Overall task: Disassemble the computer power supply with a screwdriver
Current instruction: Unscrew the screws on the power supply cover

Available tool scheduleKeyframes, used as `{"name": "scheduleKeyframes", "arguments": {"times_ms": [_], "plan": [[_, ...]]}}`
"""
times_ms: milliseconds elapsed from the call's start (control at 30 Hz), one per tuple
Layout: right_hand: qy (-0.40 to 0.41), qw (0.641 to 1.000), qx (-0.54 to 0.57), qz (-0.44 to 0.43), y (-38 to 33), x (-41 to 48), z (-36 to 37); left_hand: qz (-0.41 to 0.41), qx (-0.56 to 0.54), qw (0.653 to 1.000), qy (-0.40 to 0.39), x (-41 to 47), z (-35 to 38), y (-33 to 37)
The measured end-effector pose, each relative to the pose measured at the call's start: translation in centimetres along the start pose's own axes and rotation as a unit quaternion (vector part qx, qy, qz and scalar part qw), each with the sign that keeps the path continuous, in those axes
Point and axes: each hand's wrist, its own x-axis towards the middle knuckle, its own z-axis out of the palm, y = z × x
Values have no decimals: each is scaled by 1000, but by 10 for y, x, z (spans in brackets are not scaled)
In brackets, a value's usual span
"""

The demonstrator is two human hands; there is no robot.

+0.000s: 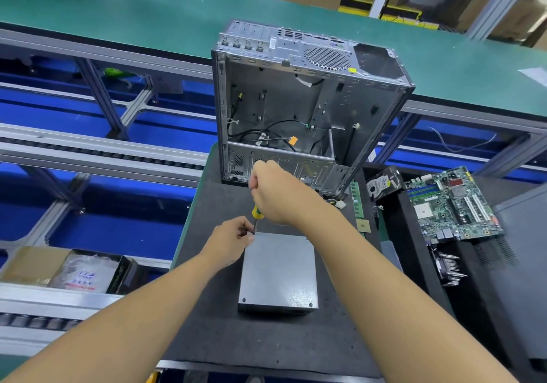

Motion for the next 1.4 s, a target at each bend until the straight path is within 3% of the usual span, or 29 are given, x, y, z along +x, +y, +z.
{"name": "scheduleKeyframes", "arguments": {"times_ms": [167, 333, 467, 700, 833, 933, 1200, 1400], "plan": [[-64, 997, -41, -10, 1, -2, -6, 3, 4, 1000, -1, 0, 0, 0], [30, 996, -78, 42, -3, -1, 0, -1, 5, 1000, -2, 0, 0, 1], [46, 996, -70, 20, 0, 2, 2, -2, 7, 1000, -3, 0, -1, 0], [-61, 998, -5, 8, -2, -2, -8, -5, 9, 1000, -1, 1, -1, 0], [35, 988, -144, 33, -4, -3, 1, -5, 6, 1000, -6, 1, -1, 1], [81, 980, -178, 34, -5, -1, 6, -4, 5, 1000, -4, 1, -1, 0], [-58, 998, -23, 31, -3, 4, -8, -11, 4, 1000, -4, 2, -1, 0], [40, 985, -152, 67, -7, 0, 3, -8, 6, 1000, -8, 2, -1, 0]]}}
